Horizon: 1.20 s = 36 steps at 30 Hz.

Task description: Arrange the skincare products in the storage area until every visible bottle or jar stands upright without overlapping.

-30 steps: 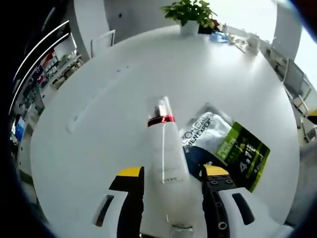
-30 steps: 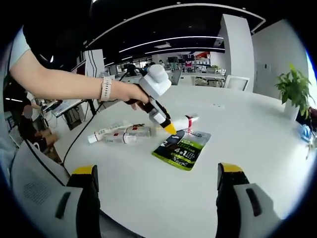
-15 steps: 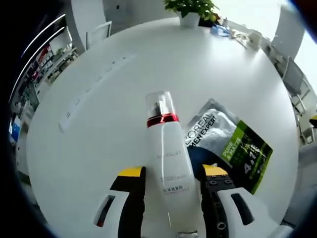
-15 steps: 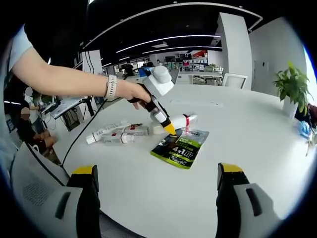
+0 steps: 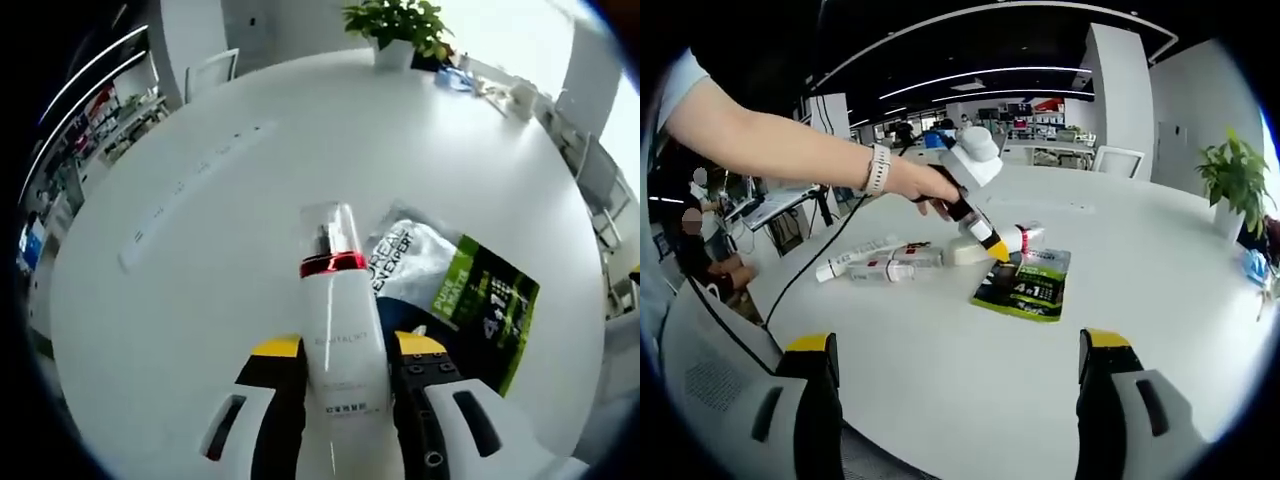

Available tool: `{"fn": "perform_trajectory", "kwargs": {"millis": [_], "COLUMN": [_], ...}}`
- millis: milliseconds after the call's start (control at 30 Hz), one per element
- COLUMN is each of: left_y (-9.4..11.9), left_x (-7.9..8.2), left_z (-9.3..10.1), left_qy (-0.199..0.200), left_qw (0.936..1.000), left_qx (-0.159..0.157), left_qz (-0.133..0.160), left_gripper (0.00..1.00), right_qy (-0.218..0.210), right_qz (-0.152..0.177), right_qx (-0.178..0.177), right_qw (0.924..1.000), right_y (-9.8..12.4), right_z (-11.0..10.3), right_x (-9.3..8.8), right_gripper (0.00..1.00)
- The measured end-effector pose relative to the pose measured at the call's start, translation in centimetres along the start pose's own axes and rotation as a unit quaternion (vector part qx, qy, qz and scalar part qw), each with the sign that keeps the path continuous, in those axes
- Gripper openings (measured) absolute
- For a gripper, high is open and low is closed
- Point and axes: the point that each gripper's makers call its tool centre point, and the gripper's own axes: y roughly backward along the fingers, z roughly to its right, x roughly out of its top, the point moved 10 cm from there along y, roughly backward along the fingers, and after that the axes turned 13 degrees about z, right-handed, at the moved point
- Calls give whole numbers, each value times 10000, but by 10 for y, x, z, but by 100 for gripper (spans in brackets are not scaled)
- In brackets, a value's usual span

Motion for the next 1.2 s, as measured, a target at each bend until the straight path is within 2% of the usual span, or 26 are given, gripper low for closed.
{"fn": "perform_trajectory", "kwargs": {"millis": [100,300,367,500,700,833,967,1133,1200], "left_y": [-3,-1,0,-2,6,11,22,24,29], "left_x": [1,0,0,2,-2,-6,-3,-7,-12], "left_z": [-3,1,2,-2,6,11,14,12,20], "left_qy": [176,196,395,357,441,543,663,706,725], "left_qw": [9998,9995,9987,9991,9989,9985,9974,9971,9970], "left_qx": [112,207,308,245,172,68,-44,-67,-71], "left_qz": [25,124,63,-7,-70,-9,282,266,260], "left_gripper": [28,27,27,26,26,26,26,25,25], "right_qy": [-2,23,21,45,52,62,63,90,106], "right_qz": [13,21,27,17,-12,-36,-76,-126,-161], "right_qx": [6,-32,-61,-36,-15,-6,-33,-1,16], "right_qw": [10000,10000,10000,10000,10000,10000,9999,9999,9998], "right_y": [0,0,1,0,0,0,0,-1,-2], "right_z": [0,1,2,1,0,0,1,0,0], "right_x": [0,1,1,1,1,0,0,-1,-2], "right_gripper": [100,100,100,100,100,100,100,100,100]}}
